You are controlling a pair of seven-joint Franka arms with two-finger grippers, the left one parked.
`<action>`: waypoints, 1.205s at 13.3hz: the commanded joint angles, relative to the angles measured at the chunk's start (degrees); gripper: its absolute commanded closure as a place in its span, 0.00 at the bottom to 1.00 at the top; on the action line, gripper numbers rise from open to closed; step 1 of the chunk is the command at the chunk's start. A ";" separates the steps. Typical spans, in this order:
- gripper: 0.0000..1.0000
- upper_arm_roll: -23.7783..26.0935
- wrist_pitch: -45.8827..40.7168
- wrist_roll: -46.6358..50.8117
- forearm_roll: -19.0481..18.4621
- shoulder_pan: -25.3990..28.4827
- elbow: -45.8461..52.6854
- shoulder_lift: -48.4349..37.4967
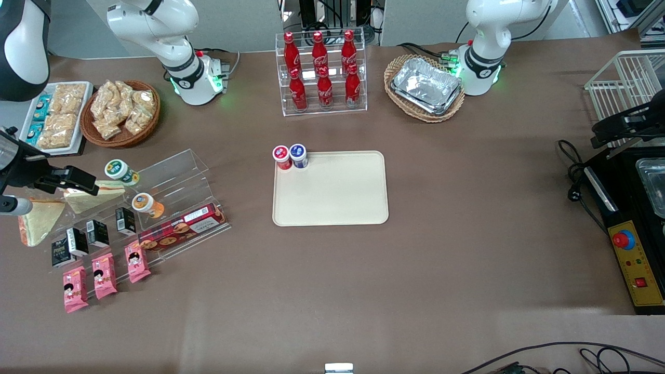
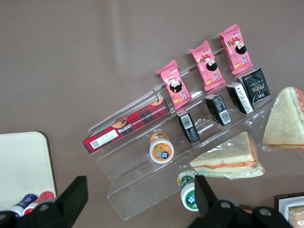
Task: Place sandwich on tray
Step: 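Close the right gripper on the wrapped triangular sandwich in the rack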
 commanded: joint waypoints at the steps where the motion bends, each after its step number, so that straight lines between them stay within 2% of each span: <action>1: 0.00 -0.09 0.19 0.35 0.94 0.05 0.89 0.29; 10: 0.00 -0.96 -3.77 1.31 0.33 -0.30 0.71 -2.26; 16: 0.00 -8.69 -3.33 13.44 0.68 -0.66 0.71 -2.61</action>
